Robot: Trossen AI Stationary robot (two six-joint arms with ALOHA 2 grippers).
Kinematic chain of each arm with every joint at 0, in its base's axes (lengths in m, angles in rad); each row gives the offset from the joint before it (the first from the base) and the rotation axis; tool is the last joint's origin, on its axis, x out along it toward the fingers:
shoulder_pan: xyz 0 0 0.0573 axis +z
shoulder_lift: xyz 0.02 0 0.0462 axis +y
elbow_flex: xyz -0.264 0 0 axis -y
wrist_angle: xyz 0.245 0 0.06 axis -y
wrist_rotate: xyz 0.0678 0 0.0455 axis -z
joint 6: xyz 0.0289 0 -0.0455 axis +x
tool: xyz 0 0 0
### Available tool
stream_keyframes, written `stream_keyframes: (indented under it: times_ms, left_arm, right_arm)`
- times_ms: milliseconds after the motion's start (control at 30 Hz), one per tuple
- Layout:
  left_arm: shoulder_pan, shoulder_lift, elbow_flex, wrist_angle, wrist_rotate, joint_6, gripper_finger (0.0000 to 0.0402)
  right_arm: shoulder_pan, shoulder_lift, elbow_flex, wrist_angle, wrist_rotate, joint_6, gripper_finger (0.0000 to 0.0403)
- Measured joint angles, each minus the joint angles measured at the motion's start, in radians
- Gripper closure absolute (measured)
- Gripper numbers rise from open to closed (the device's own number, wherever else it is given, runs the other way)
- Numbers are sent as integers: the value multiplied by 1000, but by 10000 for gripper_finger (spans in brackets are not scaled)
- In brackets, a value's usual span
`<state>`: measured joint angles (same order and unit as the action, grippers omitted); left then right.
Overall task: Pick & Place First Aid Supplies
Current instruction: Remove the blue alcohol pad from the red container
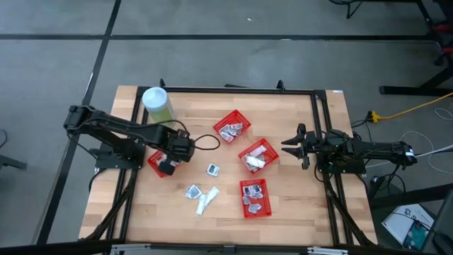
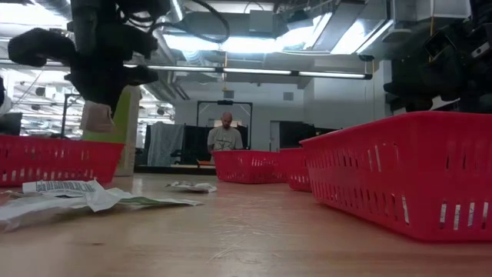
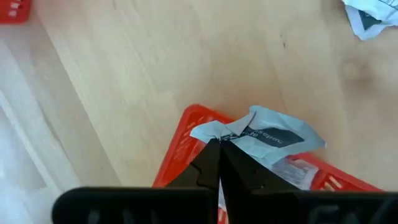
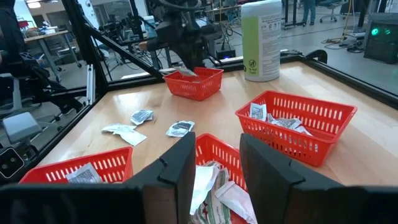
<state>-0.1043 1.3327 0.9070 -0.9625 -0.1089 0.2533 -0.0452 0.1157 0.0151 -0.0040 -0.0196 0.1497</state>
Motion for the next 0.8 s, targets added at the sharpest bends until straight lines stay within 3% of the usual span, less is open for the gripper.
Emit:
stream_keyframes:
  times_ms: [233, 400, 600, 800]
  left_arm:
    - [0, 22, 0, -111, -5, -88, 400]
    - [-28, 56, 0, -145, 84, -110, 400]
    - [-68, 112, -35, -183, 25, -147, 400]
    - [-73, 154, -106, -184, 41, -171, 396]
  right_arm:
    - [0, 0, 0, 0, 0, 0, 276]
    - [0, 0, 0, 0, 0, 0, 276]
    - [0, 0, 0, 0, 0, 0, 276]
    - [0, 0, 0, 0, 0, 0, 276]
